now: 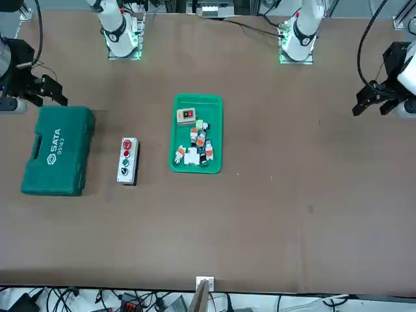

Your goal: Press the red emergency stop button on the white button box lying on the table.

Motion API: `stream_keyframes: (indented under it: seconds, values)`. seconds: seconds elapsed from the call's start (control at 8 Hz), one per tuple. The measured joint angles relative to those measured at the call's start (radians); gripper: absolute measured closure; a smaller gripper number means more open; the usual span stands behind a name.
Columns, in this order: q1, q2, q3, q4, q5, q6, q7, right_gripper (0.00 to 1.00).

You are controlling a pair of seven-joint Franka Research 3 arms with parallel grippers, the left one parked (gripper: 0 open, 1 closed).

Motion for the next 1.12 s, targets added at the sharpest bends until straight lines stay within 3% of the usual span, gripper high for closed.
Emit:
stream_keyframes:
  seconds: [0.75,1.0,1.12]
  values:
    - [0.004,0.006,0.001,0.0,0.0,-0.005,0.002,0.0]
    - [0.004,0.028,0.0,0.0,0.0,-0.006,0.002,0.04]
    - [0.004,0.04,0.0,0.0,0.0,-0.006,0.002,0.16]
